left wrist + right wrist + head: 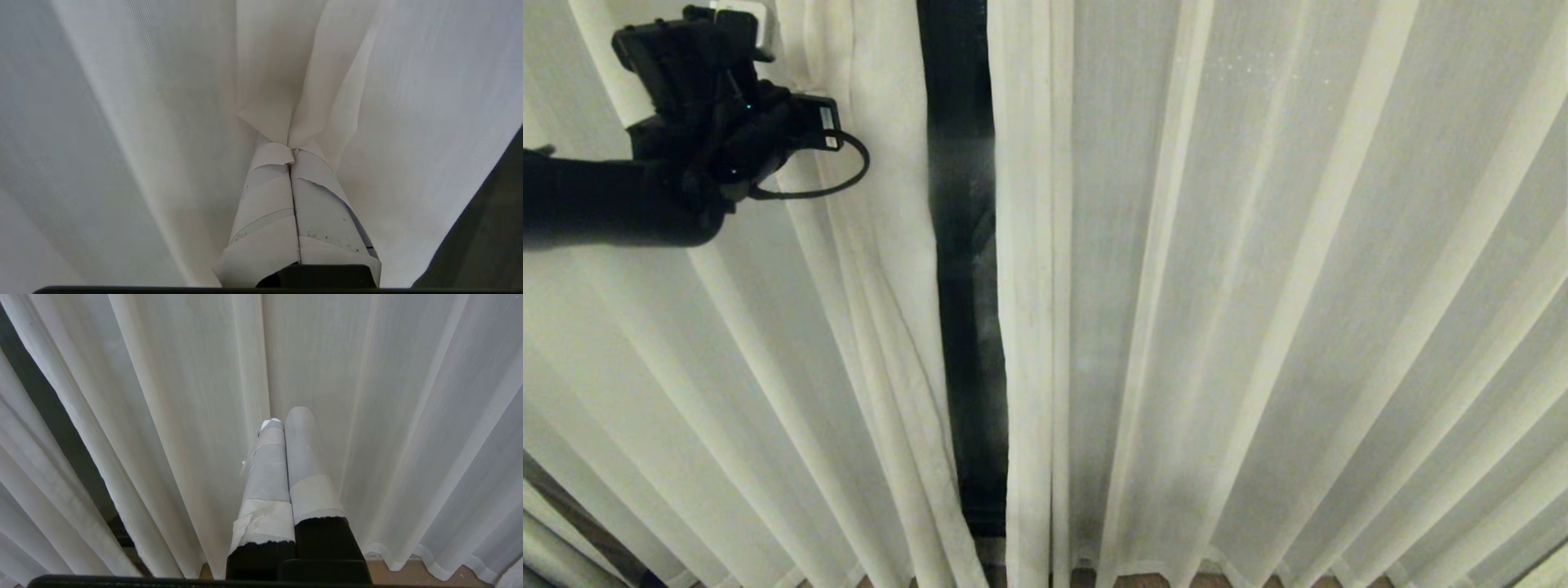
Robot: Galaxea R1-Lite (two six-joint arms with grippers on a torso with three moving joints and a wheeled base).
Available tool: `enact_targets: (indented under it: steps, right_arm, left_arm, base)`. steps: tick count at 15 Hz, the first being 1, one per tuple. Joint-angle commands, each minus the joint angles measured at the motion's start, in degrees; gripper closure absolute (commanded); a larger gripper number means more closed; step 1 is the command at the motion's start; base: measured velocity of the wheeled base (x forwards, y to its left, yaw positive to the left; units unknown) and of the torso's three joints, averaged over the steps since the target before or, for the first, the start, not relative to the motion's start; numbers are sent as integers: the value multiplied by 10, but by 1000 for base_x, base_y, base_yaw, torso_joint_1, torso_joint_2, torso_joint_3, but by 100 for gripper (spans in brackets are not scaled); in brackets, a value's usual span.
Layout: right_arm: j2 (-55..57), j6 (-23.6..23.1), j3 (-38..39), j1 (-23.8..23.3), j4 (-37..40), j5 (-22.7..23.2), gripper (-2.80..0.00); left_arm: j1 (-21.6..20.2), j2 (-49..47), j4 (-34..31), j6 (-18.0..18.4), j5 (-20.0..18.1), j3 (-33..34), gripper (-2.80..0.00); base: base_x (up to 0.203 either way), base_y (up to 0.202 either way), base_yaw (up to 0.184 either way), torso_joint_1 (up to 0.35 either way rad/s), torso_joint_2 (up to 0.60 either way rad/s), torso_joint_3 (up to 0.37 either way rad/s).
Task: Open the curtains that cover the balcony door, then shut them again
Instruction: Pull the inner curtains open on both sides
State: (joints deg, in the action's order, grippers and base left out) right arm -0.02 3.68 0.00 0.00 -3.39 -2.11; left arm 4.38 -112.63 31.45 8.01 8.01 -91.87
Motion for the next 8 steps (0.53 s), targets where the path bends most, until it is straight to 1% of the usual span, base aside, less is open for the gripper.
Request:
enact_targets:
  steps: [1, 8]
  right_arm:
    - [0, 0, 0, 1, 0, 0, 0]
    - [0, 0, 0, 0, 0, 0, 0]
  left_arm:
    - [-3, 2, 2, -1, 1, 3, 0]
    - [-9, 10, 6, -3, 0, 20, 0]
  base:
    - [0, 0, 0, 0, 0, 0]
    - [0, 0, 0, 0, 0, 0]
